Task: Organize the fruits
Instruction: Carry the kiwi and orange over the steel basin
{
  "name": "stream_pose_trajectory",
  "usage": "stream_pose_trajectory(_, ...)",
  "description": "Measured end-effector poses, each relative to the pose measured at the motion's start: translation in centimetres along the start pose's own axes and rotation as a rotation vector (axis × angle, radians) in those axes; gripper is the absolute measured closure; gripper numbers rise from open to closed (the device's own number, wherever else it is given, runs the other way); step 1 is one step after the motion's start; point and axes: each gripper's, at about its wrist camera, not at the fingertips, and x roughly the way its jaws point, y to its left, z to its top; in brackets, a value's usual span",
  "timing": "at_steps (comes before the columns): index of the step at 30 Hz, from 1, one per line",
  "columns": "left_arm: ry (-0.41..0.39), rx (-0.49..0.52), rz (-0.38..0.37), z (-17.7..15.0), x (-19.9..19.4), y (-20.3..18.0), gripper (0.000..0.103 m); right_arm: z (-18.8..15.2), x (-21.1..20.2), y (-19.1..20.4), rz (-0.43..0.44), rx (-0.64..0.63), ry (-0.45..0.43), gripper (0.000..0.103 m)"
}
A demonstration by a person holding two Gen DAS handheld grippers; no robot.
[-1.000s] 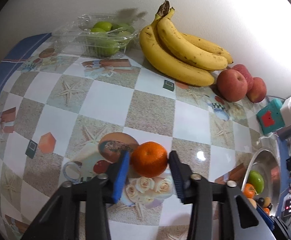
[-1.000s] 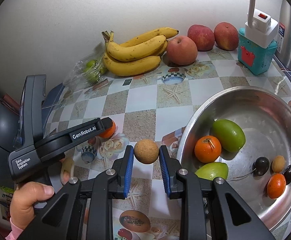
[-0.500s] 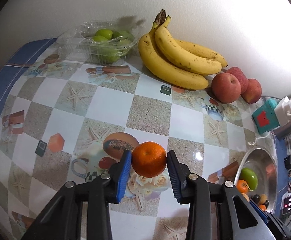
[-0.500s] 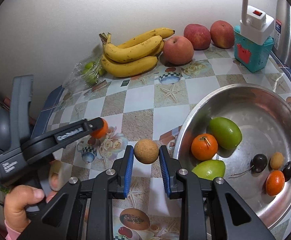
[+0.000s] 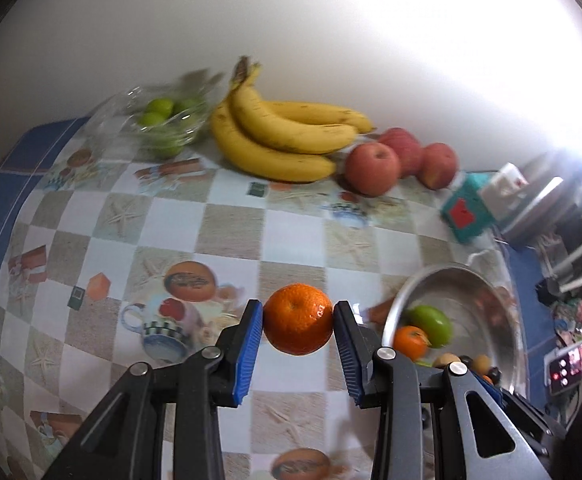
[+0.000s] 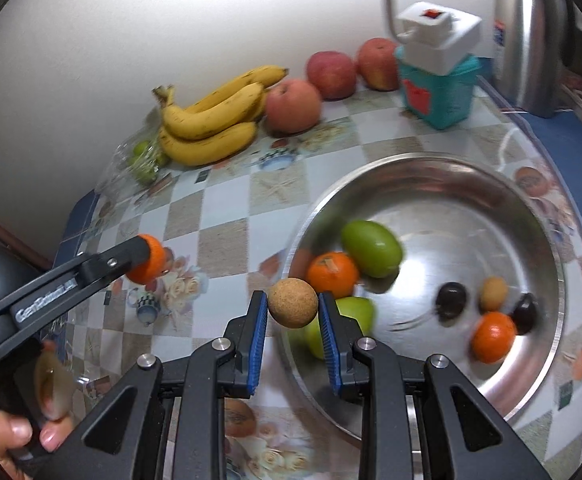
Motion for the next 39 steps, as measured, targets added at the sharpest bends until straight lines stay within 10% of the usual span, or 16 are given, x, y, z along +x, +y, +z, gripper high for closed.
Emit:
stream_pose_trajectory(18,0.055,0.233,-0.16,-3.3,0.9,-10.9,0.064,0.8,-2.9,-10.1,-0.095,0.222,-0.1,0.076)
stream_pose_trajectory(39,0.116,0.239,-0.192,-4.4,4.5,-13.1,0.064,0.5,-0.6,-12.1,-0.107,0.272,-0.091,0.076)
